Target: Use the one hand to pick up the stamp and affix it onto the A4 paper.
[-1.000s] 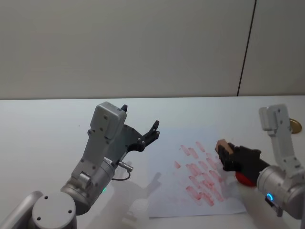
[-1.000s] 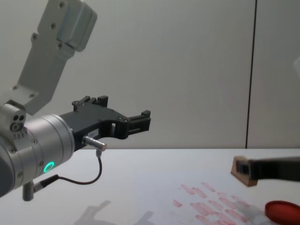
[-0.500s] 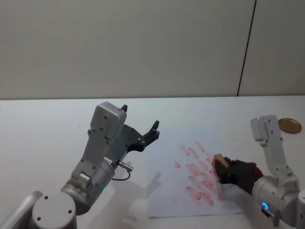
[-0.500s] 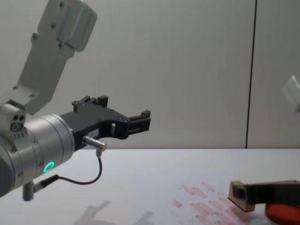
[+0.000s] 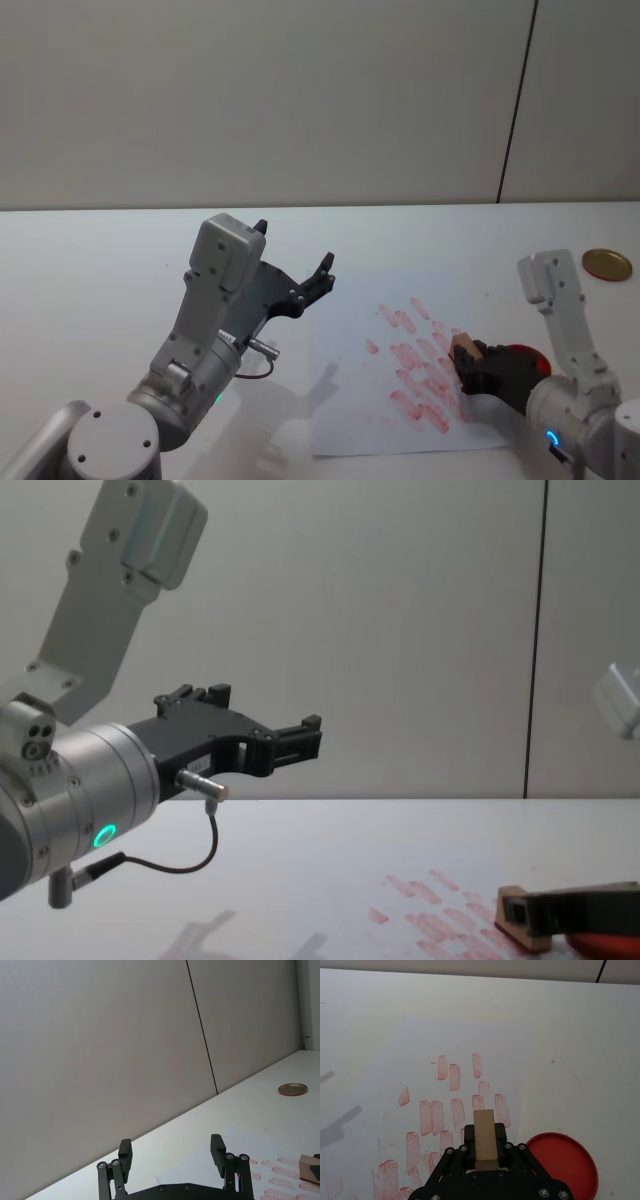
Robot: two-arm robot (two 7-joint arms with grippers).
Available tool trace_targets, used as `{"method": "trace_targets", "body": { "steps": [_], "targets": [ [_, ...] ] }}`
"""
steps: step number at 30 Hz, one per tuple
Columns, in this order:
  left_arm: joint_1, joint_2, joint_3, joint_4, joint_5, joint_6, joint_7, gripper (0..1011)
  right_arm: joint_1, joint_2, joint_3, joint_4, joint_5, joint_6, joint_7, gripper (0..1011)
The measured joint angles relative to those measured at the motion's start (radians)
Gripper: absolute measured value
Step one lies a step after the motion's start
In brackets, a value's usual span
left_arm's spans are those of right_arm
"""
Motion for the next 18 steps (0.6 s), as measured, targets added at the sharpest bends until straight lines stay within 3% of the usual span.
{"method": "trace_targets", "body": {
  "steps": [18],
  "targets": [
    [0.0, 0.0, 0.0, 0.0, 0.0, 0.0, 0.0, 993, 0.01, -0.012, 0.0, 0.05, 0.012, 0.01, 0.008, 219]
  ]
}}
